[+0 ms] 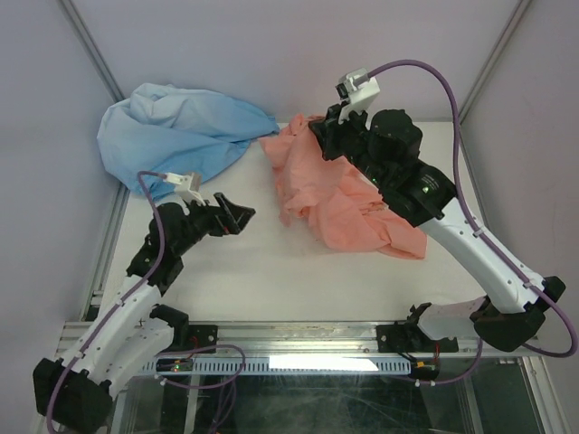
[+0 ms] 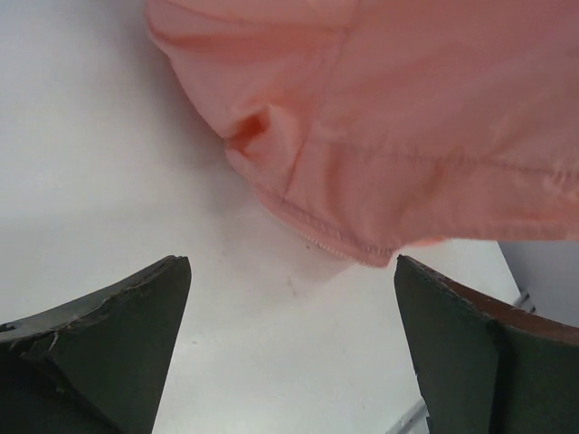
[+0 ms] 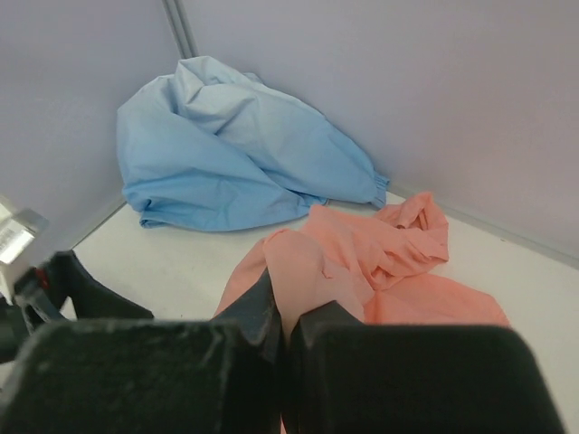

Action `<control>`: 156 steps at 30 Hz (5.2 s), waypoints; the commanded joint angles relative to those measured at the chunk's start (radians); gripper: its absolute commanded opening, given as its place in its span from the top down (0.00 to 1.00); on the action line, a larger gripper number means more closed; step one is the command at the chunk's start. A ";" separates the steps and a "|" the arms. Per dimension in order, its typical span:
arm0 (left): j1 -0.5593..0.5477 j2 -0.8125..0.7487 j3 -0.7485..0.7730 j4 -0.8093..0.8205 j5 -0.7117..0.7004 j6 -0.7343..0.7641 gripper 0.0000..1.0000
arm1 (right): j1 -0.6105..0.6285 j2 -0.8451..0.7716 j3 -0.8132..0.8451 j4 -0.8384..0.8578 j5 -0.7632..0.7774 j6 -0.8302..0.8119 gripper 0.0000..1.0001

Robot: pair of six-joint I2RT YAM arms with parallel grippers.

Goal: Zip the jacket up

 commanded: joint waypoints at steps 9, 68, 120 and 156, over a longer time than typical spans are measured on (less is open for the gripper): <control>-0.505 0.363 -0.231 0.871 -0.524 0.059 0.01 | 0.003 -0.028 -0.011 0.063 -0.104 0.035 1.00; -0.339 1.041 1.315 -0.131 -0.085 0.354 0.68 | -0.490 0.306 0.136 -0.059 0.003 0.027 0.75; -0.255 0.426 -0.200 0.217 -0.093 -0.193 0.34 | -0.695 0.393 -0.569 0.050 -0.207 0.273 0.24; -0.422 0.745 0.136 0.194 -0.103 -0.081 0.35 | -0.299 0.145 -1.013 0.551 -0.571 0.600 0.45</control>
